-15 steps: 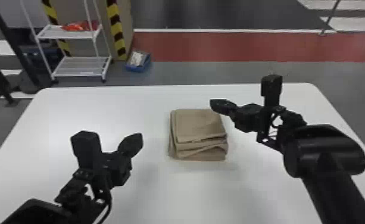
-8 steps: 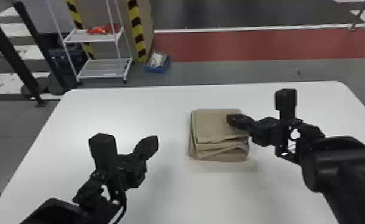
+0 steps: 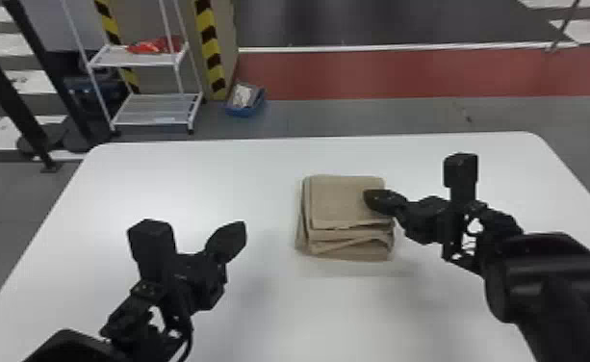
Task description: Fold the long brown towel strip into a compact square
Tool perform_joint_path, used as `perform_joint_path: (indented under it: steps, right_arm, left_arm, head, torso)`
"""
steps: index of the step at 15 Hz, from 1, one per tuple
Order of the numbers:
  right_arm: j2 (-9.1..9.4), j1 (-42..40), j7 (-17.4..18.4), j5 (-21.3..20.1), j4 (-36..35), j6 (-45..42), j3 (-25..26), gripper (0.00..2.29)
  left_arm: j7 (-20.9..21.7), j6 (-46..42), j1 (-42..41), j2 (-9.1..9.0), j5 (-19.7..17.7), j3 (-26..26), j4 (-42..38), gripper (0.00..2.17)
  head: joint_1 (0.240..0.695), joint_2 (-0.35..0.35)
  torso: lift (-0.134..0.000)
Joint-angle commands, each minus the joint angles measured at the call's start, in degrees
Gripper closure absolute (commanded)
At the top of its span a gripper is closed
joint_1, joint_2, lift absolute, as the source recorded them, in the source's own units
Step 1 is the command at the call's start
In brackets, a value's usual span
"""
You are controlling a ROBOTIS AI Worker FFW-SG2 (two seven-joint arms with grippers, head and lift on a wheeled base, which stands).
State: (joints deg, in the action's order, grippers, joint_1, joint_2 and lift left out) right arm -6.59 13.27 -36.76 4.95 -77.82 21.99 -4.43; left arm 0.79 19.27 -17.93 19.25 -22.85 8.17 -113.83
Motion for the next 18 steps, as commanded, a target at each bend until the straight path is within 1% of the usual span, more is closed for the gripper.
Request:
perform_joint_path:
  steps: [1, 2, 3, 5, 7, 9, 11, 14, 18]
  right_arm:
    - [-0.26, -0.62, -0.51, 1.55, -3.31, -0.41, 0.65, 1.93]
    - [-1.14, -1.14, -0.59, 2.78, -5.42, 0.12, 0.48, 1.93]
    - [-1.40, -2.02, -0.77, 3.04, -7.00, 1.00, 0.04, 1.93]
    - [-1.32, -4.57, -0.86, 2.96, -10.87, 2.41, -1.19, 1.93]
    - [-1.40, -8.26, -0.86, 2.08, -13.85, 2.23, -1.54, 1.93]
    - [-1.67, -10.02, -0.86, 0.85, -14.29, 1.35, -1.10, 1.93]
    - [-2.46, -11.78, -0.95, 1.20, -14.29, 0.82, -0.84, 1.93]
    - [-3.16, -15.21, -0.95, 1.46, -16.84, 0.30, 0.30, 1.93]
    - [-4.22, -16.96, -0.95, 1.11, -15.88, -2.52, 0.74, 1.93]
  left_arm:
    - [-0.08, 0.20, 0.00, -0.09, 0.09, 0.00, -0.07, 2.14]
    - [-0.17, 0.20, 0.36, -0.09, 0.09, 0.00, 0.02, 2.14]
    - [-0.17, 0.20, 0.53, -0.18, 0.09, 0.00, 0.19, 2.14]
    - [-0.17, 0.38, 1.41, -0.18, 0.18, 0.00, 0.72, 2.14]
    - [-0.17, 0.38, 2.11, -0.18, 0.18, 0.00, 0.98, 2.14]
    - [-0.17, 0.55, 2.91, 0.00, -0.09, 0.00, 2.12, 2.14]
    - [-0.17, 0.55, 3.17, 0.00, -0.09, 0.00, 2.65, 2.14]
    - [-0.08, 0.55, 3.43, 0.00, -0.17, 0.26, 3.09, 2.14]
    - [-0.08, 0.55, 3.43, -0.26, 0.00, 0.53, 3.09, 2.14]
  head:
    - [0.695, 0.063]
    - [0.695, 0.064]
    - [0.695, 0.064]
    - [0.695, 0.064]
    - [0.695, 0.081]
    - [0.695, 0.092]
    - [0.695, 0.095]
    - [0.695, 0.085]
    - [0.695, 0.069]
  torso:
    - [-0.125]
    - [-0.125]
    - [-0.125]
    - [-0.125]
    - [-0.125]
    - [-0.125]
    - [-0.125]
    - [-0.125]
    - [-0.125]
